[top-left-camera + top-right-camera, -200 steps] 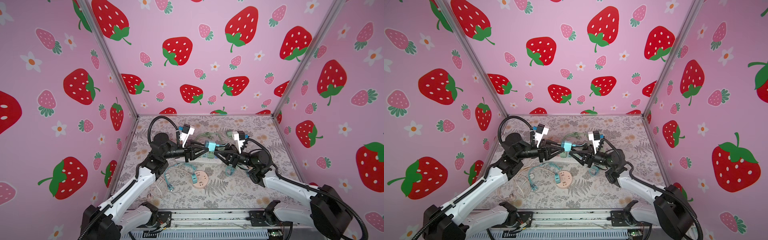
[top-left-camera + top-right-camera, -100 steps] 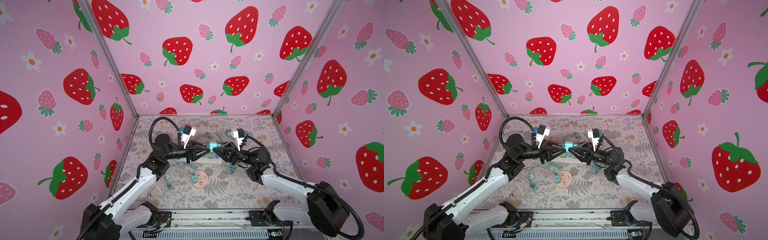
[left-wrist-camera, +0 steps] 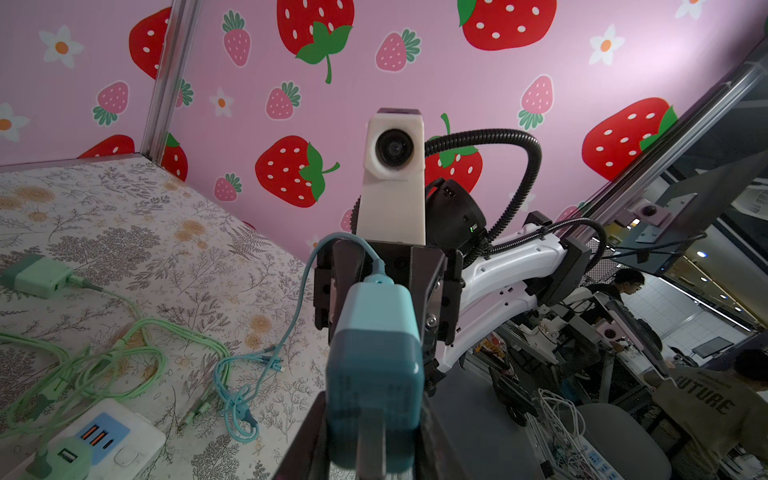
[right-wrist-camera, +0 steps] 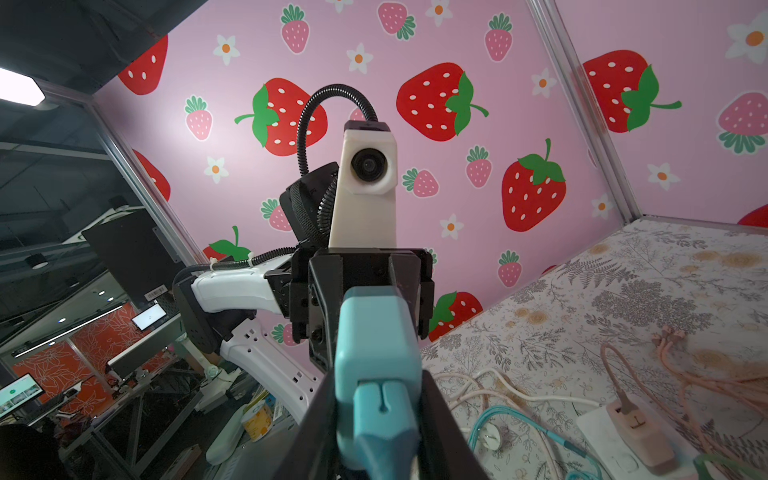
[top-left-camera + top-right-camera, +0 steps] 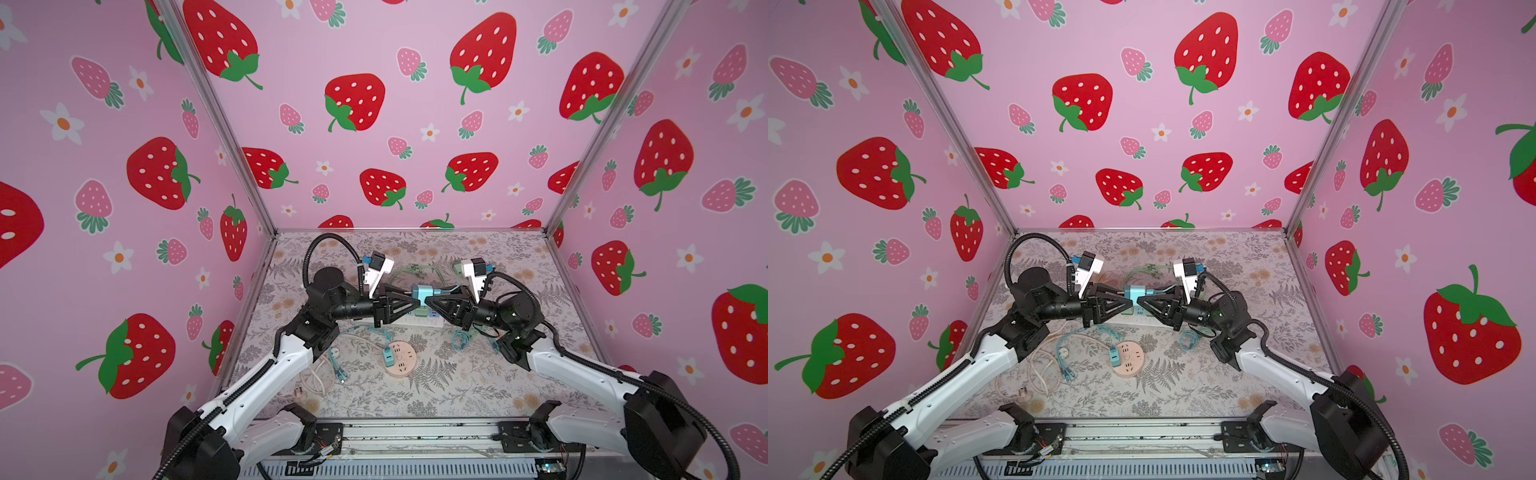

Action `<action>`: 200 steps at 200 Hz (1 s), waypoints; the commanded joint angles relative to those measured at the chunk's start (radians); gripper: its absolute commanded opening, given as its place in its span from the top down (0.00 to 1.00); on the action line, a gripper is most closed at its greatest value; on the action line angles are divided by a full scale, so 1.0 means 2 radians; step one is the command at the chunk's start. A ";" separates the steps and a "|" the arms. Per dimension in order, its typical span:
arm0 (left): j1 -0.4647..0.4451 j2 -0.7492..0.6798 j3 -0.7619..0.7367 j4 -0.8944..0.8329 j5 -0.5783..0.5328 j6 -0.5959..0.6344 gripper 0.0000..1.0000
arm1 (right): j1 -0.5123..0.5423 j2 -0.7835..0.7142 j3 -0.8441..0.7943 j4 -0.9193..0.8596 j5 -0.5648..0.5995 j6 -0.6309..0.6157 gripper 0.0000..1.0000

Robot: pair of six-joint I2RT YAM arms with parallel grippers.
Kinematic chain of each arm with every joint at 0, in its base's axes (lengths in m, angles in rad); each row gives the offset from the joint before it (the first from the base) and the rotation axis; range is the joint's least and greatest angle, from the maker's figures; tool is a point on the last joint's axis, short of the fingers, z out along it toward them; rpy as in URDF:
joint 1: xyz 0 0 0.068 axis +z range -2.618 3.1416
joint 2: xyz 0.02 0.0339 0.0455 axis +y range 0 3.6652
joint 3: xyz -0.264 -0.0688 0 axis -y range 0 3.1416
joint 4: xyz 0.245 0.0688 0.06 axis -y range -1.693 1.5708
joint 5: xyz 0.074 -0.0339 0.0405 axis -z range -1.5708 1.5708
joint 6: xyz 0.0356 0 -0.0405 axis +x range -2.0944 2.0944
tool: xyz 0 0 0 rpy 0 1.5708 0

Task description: Insert the plug

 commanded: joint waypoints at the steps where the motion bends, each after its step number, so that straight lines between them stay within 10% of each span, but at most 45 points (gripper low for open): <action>1: 0.005 -0.015 0.012 -0.060 -0.033 0.018 0.65 | 0.000 -0.033 0.036 -0.077 0.027 -0.072 0.88; 70: 0.012 -0.083 -0.014 -0.158 -0.075 0.039 0.49 | -0.018 -0.065 0.093 -0.327 0.058 -0.249 0.89; 116: 0.013 -0.130 -0.044 -0.279 -0.227 -0.012 0.51 | -0.019 -0.044 0.158 -0.524 0.116 -0.422 0.89; 200: 0.002 -0.200 -0.141 -0.385 -0.350 -0.122 0.55 | -0.011 0.049 0.184 -0.623 0.145 -0.491 0.91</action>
